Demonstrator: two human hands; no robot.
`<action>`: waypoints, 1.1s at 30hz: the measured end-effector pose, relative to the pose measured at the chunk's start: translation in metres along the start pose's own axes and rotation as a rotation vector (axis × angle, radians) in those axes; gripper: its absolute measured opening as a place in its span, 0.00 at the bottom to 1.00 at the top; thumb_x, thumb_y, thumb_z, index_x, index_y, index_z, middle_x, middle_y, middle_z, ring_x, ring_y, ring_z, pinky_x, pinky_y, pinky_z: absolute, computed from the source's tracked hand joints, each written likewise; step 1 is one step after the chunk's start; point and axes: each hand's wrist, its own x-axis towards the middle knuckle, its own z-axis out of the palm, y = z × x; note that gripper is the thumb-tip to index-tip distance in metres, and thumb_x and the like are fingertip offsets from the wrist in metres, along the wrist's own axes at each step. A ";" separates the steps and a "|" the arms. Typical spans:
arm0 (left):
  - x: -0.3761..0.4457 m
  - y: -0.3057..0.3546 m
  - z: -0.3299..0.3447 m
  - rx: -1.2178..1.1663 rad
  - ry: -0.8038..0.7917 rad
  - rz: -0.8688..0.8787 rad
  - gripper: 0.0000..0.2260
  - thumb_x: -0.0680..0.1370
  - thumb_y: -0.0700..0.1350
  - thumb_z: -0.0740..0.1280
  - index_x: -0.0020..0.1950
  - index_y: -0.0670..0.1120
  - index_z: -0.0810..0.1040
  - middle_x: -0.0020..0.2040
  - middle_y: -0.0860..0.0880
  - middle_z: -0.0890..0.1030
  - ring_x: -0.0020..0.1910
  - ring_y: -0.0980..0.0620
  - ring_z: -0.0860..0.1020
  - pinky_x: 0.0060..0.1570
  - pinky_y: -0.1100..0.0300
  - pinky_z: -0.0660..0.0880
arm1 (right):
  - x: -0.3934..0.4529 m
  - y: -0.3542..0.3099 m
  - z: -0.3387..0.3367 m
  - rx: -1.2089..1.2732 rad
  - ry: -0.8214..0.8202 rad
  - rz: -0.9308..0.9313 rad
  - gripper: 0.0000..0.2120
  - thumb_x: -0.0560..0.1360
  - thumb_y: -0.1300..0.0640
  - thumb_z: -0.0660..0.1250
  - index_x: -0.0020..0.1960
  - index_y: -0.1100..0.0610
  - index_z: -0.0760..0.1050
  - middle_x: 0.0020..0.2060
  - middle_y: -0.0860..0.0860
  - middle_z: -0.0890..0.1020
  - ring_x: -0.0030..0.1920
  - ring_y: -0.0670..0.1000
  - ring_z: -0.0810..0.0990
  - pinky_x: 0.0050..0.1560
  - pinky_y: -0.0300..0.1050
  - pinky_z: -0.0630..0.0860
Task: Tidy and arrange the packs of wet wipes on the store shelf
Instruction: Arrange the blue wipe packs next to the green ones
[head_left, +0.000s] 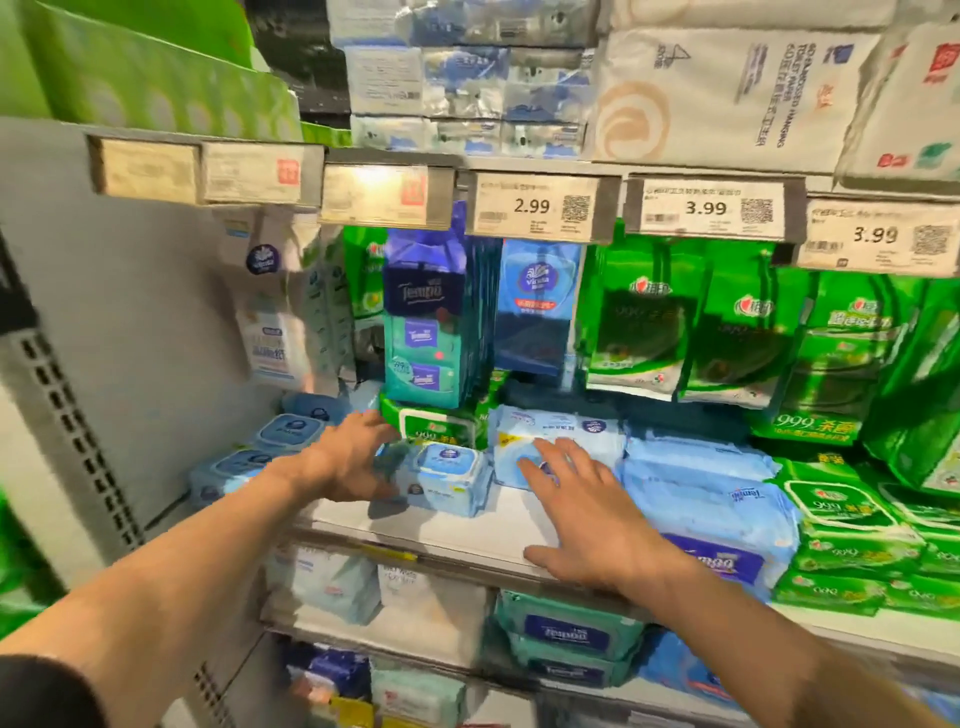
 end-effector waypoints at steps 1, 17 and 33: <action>-0.003 -0.013 -0.001 -0.007 0.003 0.000 0.44 0.57 0.73 0.60 0.67 0.50 0.72 0.62 0.48 0.71 0.62 0.44 0.71 0.59 0.45 0.72 | 0.014 -0.016 0.001 0.029 0.007 -0.035 0.44 0.72 0.40 0.67 0.79 0.51 0.48 0.79 0.53 0.47 0.78 0.56 0.43 0.75 0.55 0.51; -0.040 -0.137 -0.017 -0.049 -0.355 0.027 0.45 0.56 0.64 0.81 0.65 0.48 0.65 0.65 0.49 0.69 0.62 0.48 0.70 0.63 0.57 0.69 | 0.150 -0.131 0.039 0.101 -0.160 0.287 0.44 0.70 0.42 0.69 0.78 0.49 0.49 0.77 0.52 0.53 0.75 0.59 0.52 0.73 0.57 0.54; -0.046 -0.131 -0.011 -0.096 -0.337 -0.024 0.38 0.58 0.53 0.82 0.62 0.49 0.68 0.56 0.52 0.72 0.53 0.51 0.72 0.53 0.57 0.75 | 0.131 -0.099 0.058 0.217 -0.119 0.340 0.44 0.74 0.41 0.65 0.79 0.50 0.41 0.78 0.46 0.49 0.77 0.56 0.48 0.71 0.58 0.63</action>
